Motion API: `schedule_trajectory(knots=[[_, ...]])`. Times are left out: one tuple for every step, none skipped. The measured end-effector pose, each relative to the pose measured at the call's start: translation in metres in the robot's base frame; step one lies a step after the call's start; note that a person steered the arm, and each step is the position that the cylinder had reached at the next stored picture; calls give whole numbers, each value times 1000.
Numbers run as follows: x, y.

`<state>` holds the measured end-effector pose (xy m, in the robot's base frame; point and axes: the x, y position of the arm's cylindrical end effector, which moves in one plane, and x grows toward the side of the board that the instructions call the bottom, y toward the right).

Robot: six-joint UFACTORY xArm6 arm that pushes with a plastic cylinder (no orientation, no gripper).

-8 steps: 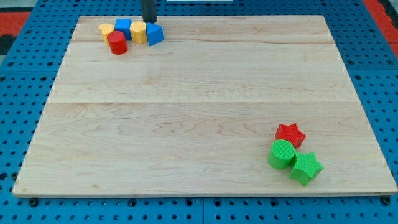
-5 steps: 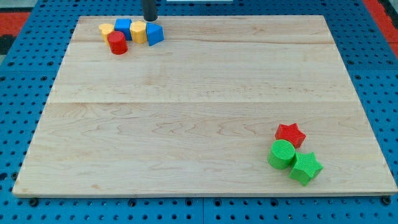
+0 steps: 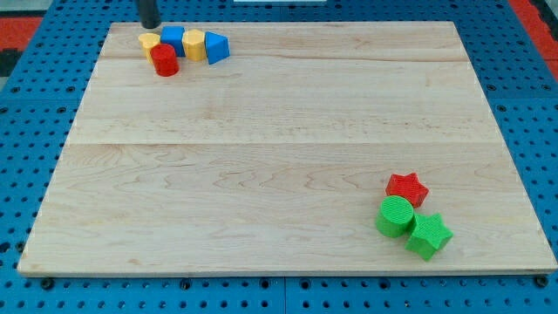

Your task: Move the group of blocks slightly right

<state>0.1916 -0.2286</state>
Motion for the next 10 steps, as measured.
schedule_trajectory(knots=[[6, -20], [37, -10], [52, 37], [53, 51], [53, 48], [52, 22], [67, 37], [74, 79], [74, 65], [85, 33]])
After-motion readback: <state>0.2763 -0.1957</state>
